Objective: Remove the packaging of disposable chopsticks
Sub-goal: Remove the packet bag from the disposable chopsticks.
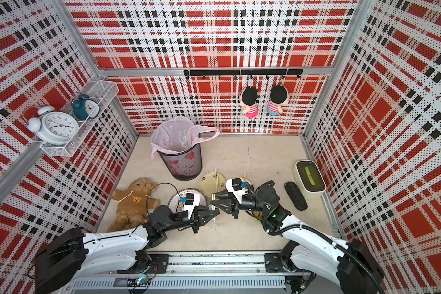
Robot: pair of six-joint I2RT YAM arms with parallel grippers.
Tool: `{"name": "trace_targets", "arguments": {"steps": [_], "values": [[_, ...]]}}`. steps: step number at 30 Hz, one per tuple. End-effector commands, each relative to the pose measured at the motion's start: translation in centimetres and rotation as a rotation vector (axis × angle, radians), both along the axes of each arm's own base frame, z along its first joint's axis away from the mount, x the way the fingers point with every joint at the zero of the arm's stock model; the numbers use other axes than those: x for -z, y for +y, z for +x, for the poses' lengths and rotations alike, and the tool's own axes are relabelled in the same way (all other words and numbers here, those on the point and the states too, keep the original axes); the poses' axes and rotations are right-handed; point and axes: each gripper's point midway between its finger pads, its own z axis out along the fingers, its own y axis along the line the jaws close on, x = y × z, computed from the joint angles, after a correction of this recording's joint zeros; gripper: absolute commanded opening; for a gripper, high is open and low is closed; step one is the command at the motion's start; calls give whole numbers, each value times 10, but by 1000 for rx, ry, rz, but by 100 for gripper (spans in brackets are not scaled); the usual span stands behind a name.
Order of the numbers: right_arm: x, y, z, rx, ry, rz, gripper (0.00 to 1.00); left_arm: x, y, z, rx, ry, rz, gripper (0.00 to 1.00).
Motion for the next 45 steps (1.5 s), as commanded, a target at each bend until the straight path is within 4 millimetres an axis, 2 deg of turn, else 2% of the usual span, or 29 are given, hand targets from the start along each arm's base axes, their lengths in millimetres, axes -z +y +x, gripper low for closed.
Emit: {"name": "trace_targets", "arguments": {"steps": [1,3,6,9,13,14,18,23,25,29,30,32,36,37,40,42,45], "values": [[-9,1,-2,-17,-31,15,10,-8,-5,-1,11,-23,-9,0],[-7,0,-2,-14,-30,11,0,-9,-4,0,5,-24,-11,0],[-5,-3,-2,3,-27,9,1,-11,-3,0,1,-27,-19,0],[-5,-3,-1,5,-21,4,11,-13,-3,-1,2,-30,-24,0],[-3,0,-1,-15,-12,-7,7,-13,-5,-2,9,-27,-21,0],[-2,1,-1,-17,-8,-11,8,-13,-6,-2,8,-26,-20,0],[2,1,0,-9,0,-19,25,-13,-5,-1,1,-26,-22,0],[2,-1,-1,-8,-4,-15,19,-16,-5,0,-9,-28,-29,0],[1,-1,-1,-1,-8,-11,1,-15,-5,-1,-3,-27,-27,0],[1,-2,0,4,-6,-9,0,-16,-5,0,-10,-28,-29,0],[1,-2,0,4,-6,-6,0,-16,-5,0,-13,-29,-29,2],[0,-2,-2,-6,-7,-5,0,-18,-5,3,-31,-32,-34,23],[1,-1,-4,-22,-2,-10,0,-33,-1,10,-69,-55,-66,26],[1,-1,-4,-24,-2,-11,0,-36,-1,12,-78,-59,-73,24],[1,-1,-5,-26,-3,-7,0,-38,-2,15,-79,-67,-71,8],[-3,-2,-6,-28,-9,2,0,-29,-4,16,-74,-51,-47,1],[-11,-4,-6,-14,-24,20,0,-7,-10,16,-65,-15,9,0]]}}
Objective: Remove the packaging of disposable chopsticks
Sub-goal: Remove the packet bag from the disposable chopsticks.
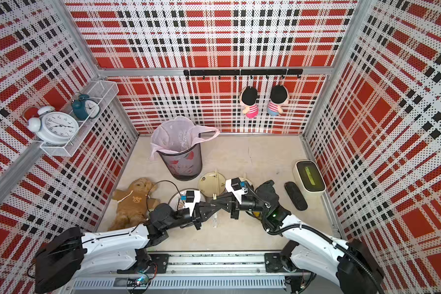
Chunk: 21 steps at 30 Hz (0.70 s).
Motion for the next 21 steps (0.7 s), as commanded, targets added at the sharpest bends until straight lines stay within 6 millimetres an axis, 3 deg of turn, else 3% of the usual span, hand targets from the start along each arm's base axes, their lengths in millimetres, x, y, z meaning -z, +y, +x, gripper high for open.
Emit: {"name": "trace_targets", "arguments": {"steps": [1,5,12,21], "values": [[-21,-5,-2,13,-69,50,0,17,-7,3,5,39,48,0],[-31,-8,-2,33,-89,66,0,48,-8,-4,-7,84,110,2],[-31,-14,-2,68,-97,73,0,76,-6,-14,7,135,151,6],[-32,-15,-1,71,-94,78,0,89,-2,-20,23,172,151,11]]}}
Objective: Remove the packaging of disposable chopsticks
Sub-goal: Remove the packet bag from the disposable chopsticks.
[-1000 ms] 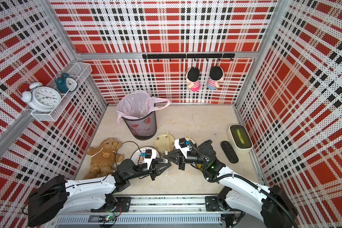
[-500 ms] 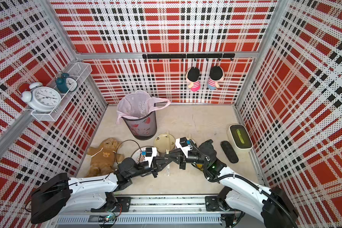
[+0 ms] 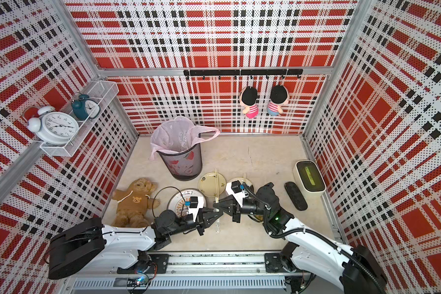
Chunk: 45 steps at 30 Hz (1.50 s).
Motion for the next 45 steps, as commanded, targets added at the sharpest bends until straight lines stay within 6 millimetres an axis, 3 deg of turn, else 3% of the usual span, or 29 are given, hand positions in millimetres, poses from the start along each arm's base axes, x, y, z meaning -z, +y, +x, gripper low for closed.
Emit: {"name": "trace_targets", "arguments": {"steps": [1,11,14,20,21,22,29,32,38,41,45], "values": [[-52,-7,-1,27,-163,138,0,52,4,-6,17,106,146,11],[-51,-8,3,51,-160,134,0,67,4,-10,34,131,170,17],[-44,-5,4,42,-143,122,0,59,6,-8,22,118,147,6],[-16,-2,4,25,-81,89,1,37,8,-8,17,72,92,0],[-13,-2,2,16,-71,88,24,35,8,-8,17,64,87,0],[-9,-3,1,16,-61,85,39,33,8,-9,22,58,84,0],[6,-3,2,18,-27,69,46,23,7,-12,29,39,64,0],[9,2,3,-5,-13,61,40,21,5,-12,32,39,65,0],[11,3,1,-20,-16,60,1,21,4,-11,24,38,71,0],[8,0,0,-13,-32,70,0,21,5,-11,23,40,72,0],[-9,-4,-1,9,-77,108,0,34,6,-7,-1,60,110,9]]}}
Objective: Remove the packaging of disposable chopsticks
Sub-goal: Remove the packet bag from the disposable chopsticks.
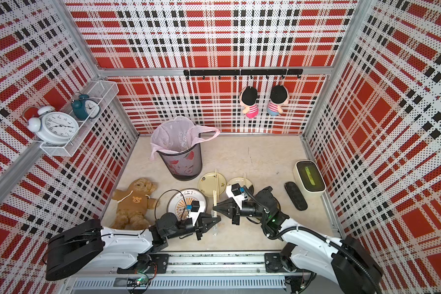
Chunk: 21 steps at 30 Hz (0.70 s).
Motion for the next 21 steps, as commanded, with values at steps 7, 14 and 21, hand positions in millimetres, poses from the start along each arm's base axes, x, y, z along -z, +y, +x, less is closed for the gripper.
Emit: {"name": "trace_targets", "arguments": {"steps": [7,14,21], "values": [[-74,-4,4,35,-177,112,0,25,0,4,-28,42,59,15],[-96,-6,12,83,-207,108,0,30,4,9,-55,49,68,5],[-90,-19,46,299,-145,74,0,-16,26,49,-195,35,-18,0]]}}
